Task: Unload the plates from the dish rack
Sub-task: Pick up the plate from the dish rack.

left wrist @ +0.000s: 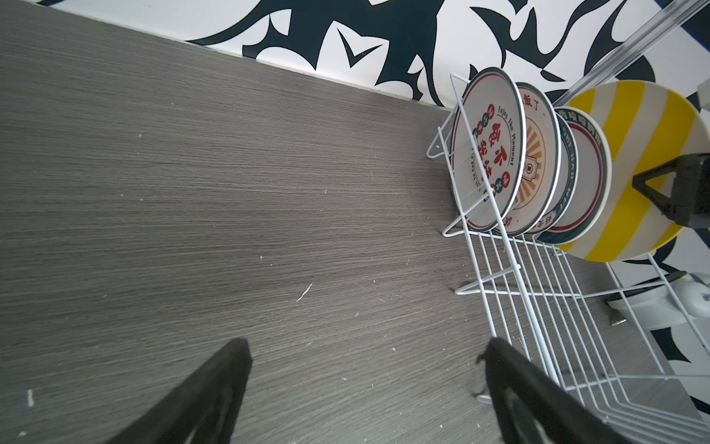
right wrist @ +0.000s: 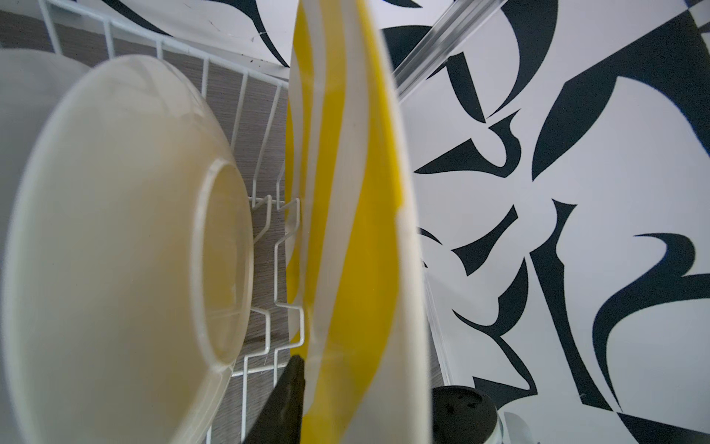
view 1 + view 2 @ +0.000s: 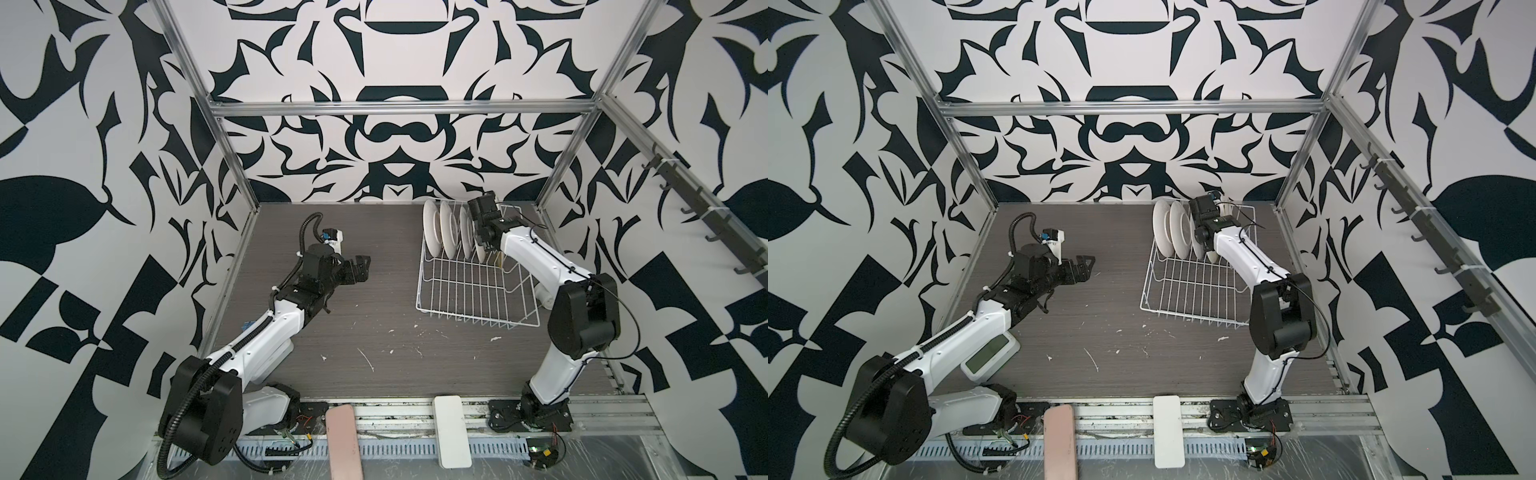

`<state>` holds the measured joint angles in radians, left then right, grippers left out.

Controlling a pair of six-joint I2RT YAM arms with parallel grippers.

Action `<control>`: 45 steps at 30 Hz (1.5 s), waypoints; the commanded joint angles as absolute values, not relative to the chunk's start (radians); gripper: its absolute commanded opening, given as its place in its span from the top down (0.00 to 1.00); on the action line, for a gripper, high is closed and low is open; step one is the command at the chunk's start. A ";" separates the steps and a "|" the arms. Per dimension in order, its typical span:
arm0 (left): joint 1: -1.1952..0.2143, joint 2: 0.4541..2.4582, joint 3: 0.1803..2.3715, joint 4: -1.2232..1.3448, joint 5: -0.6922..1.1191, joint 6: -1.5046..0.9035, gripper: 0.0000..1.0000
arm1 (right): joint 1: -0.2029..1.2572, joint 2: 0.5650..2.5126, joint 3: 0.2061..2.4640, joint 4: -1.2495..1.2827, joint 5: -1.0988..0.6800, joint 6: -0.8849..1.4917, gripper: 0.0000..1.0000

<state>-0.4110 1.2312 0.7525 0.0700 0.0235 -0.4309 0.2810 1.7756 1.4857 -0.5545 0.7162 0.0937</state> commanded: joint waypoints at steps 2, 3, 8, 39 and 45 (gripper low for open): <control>-0.413 1.221 0.739 0.082 0.028 -0.457 0.01 | 0.279 1.757 1.513 -0.528 0.749 0.078 0.71; -0.413 1.221 0.739 0.083 0.028 -0.458 0.01 | 0.279 1.755 1.511 -0.526 0.747 0.078 0.72; -0.413 1.230 0.736 0.096 0.026 -0.474 0.02 | 0.279 1.748 1.496 -0.505 0.753 0.070 0.77; -0.413 1.244 0.736 0.103 0.031 -0.500 0.02 | 0.281 1.691 1.493 -0.491 0.767 0.009 1.00; -0.412 1.247 0.737 0.098 0.031 -0.506 0.03 | 0.281 1.654 1.493 -0.485 0.757 0.002 1.00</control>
